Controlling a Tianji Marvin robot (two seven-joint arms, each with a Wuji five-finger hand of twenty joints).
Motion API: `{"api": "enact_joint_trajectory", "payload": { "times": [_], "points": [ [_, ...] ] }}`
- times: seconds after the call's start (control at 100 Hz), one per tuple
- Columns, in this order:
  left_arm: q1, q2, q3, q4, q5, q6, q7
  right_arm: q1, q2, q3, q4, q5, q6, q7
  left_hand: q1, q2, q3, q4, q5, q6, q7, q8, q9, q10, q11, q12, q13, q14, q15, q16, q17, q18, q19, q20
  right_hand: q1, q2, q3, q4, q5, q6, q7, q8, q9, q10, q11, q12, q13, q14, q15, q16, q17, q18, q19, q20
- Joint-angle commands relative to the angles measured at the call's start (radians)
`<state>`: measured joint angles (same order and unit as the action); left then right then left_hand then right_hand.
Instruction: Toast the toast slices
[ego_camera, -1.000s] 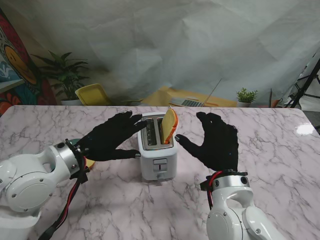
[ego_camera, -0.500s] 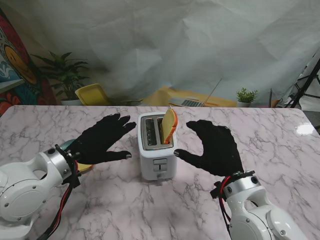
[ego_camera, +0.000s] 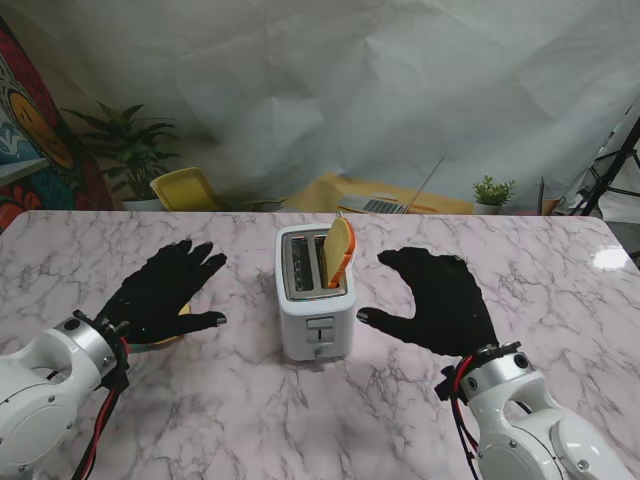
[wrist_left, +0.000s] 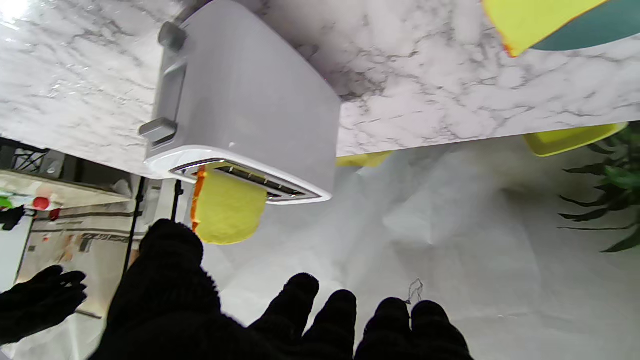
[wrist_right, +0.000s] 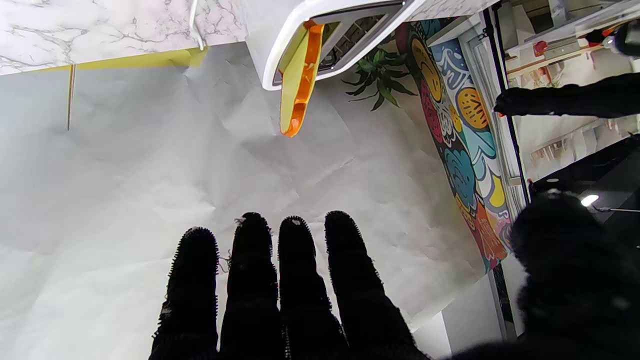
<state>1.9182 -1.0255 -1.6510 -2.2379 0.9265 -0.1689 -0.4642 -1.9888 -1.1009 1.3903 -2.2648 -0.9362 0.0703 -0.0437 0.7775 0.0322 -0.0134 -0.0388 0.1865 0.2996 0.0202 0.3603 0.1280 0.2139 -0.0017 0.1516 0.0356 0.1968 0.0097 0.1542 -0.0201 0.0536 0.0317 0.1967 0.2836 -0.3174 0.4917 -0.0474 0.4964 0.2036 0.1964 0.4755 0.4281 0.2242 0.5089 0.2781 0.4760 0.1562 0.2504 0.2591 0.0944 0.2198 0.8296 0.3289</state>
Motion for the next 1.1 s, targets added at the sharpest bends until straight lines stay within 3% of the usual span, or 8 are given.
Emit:
{"api": "enact_joint_trajectory", "payload": {
  "times": [0.0, 0.22, 0.5, 0.67, 0.93, 1.09],
  "points": [
    [0.015, -0.003, -0.004, -0.007, -0.006, 0.022, -0.017, -0.011, 0.004, -0.002, -0.005, -0.012, 0.019, 0.009, -0.001, -0.017, -0.024, 0.015, -0.022, 0.031, -0.009, -0.017, -0.039, 0.021, -0.011, 0.008, -0.007, 0.029, 0.015, 0.014, 0.0, -0.008, -0.002, 0.015, 0.017, 0.029, -0.018, -0.014, 0.022, -0.026, 0.017, -0.016, 0.001, -0.016, -0.019, -0.006, 0.013, -0.022, -0.03, -0.018, -0.001, -0.025, 0.014, -0.019],
    [0.059, -0.004, -0.024, -0.021, 0.063, 0.084, -0.057, -0.009, 0.003, -0.002, 0.003, -0.014, 0.0, -0.001, -0.017, -0.049, -0.024, 0.011, -0.027, 0.052, -0.014, -0.021, -0.041, 0.039, -0.012, 0.007, -0.001, 0.052, 0.04, 0.033, 0.017, 0.014, 0.006, 0.024, 0.025, 0.026, -0.019, -0.013, 0.029, -0.021, 0.029, -0.019, 0.009, -0.011, -0.015, -0.003, 0.021, -0.019, -0.027, -0.018, 0.0, -0.023, 0.021, -0.03],
    [0.076, -0.004, -0.015, 0.016, 0.162, 0.105, -0.097, -0.014, 0.004, -0.001, -0.002, -0.02, -0.01, -0.003, -0.032, -0.08, -0.022, 0.008, -0.051, 0.085, -0.025, -0.027, -0.042, 0.063, -0.012, 0.004, 0.004, 0.062, 0.056, 0.046, 0.033, 0.022, 0.012, 0.03, 0.029, 0.033, -0.025, -0.014, 0.031, -0.02, 0.033, -0.026, 0.01, -0.008, -0.017, -0.003, 0.021, -0.016, -0.027, -0.019, -0.002, -0.023, 0.026, -0.041],
    [0.049, -0.008, 0.04, 0.053, 0.259, 0.19, -0.116, -0.019, 0.004, -0.001, -0.005, -0.021, -0.019, -0.008, 0.0, -0.109, -0.011, 0.01, -0.046, 0.125, -0.033, -0.054, -0.041, 0.09, -0.008, 0.009, 0.018, 0.085, 0.097, 0.07, 0.071, 0.043, 0.022, 0.033, 0.03, 0.034, -0.029, -0.013, 0.035, -0.018, 0.037, -0.029, 0.014, -0.007, -0.016, -0.002, 0.023, -0.015, -0.026, -0.019, -0.001, -0.019, 0.03, -0.047],
    [-0.025, -0.012, 0.116, 0.162, 0.271, 0.316, -0.055, -0.03, 0.003, 0.003, -0.01, -0.039, -0.04, -0.027, 0.063, -0.147, -0.006, 0.014, -0.047, 0.145, -0.014, -0.027, -0.026, 0.099, 0.011, 0.083, 0.035, 0.086, 0.187, 0.123, 0.133, 0.042, 0.045, 0.036, 0.033, 0.035, -0.03, -0.012, 0.042, -0.023, 0.044, -0.031, 0.024, -0.009, -0.014, -0.001, 0.03, -0.015, -0.023, -0.019, 0.004, -0.014, 0.037, -0.053],
    [-0.058, -0.019, 0.154, 0.219, 0.284, 0.38, 0.027, -0.037, 0.003, 0.005, -0.014, -0.046, -0.046, -0.032, 0.097, -0.178, -0.003, 0.014, 0.014, 0.131, 0.009, 0.01, 0.053, 0.094, 0.027, 0.126, 0.087, 0.085, 0.258, 0.164, 0.169, 0.04, 0.148, 0.066, 0.033, 0.039, -0.032, -0.012, 0.042, -0.022, 0.047, -0.033, 0.026, -0.01, -0.015, -0.001, 0.031, -0.017, -0.024, -0.019, 0.004, -0.008, 0.041, -0.056]
  ]
}}
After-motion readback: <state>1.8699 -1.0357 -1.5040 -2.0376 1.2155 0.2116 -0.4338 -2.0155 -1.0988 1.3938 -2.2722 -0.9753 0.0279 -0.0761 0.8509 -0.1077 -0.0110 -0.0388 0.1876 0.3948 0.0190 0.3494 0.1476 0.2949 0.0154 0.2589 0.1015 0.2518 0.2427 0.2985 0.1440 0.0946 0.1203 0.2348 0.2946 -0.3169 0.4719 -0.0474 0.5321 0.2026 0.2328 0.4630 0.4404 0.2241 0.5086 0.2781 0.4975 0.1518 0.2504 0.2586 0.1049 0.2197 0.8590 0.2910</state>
